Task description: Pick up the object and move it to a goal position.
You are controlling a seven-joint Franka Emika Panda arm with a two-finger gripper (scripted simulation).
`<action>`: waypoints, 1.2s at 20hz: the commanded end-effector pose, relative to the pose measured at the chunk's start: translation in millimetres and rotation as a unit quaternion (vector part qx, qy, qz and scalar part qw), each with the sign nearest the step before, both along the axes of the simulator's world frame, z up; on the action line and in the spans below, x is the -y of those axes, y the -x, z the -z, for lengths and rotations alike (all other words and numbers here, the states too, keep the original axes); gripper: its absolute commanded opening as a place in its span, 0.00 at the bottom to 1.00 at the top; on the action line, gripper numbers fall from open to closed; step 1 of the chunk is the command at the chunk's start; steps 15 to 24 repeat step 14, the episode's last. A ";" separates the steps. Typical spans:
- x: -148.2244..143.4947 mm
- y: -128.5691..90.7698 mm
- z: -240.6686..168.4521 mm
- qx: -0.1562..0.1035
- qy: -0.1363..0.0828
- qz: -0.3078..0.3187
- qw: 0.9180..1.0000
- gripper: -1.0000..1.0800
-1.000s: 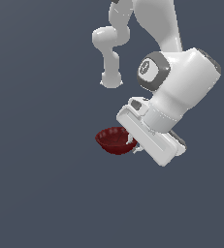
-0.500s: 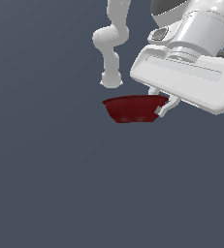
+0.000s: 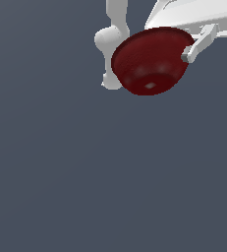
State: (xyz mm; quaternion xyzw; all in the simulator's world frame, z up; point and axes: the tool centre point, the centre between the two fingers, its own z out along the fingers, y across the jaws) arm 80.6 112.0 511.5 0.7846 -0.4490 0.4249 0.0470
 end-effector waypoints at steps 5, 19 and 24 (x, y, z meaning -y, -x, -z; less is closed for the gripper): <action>-6.2 13.4 -30.8 0.034 0.003 0.002 0.999 0.00; -9.1 18.5 -39.7 0.044 0.004 0.003 0.999 0.00; -9.1 18.5 -39.7 0.044 0.004 0.003 0.999 0.00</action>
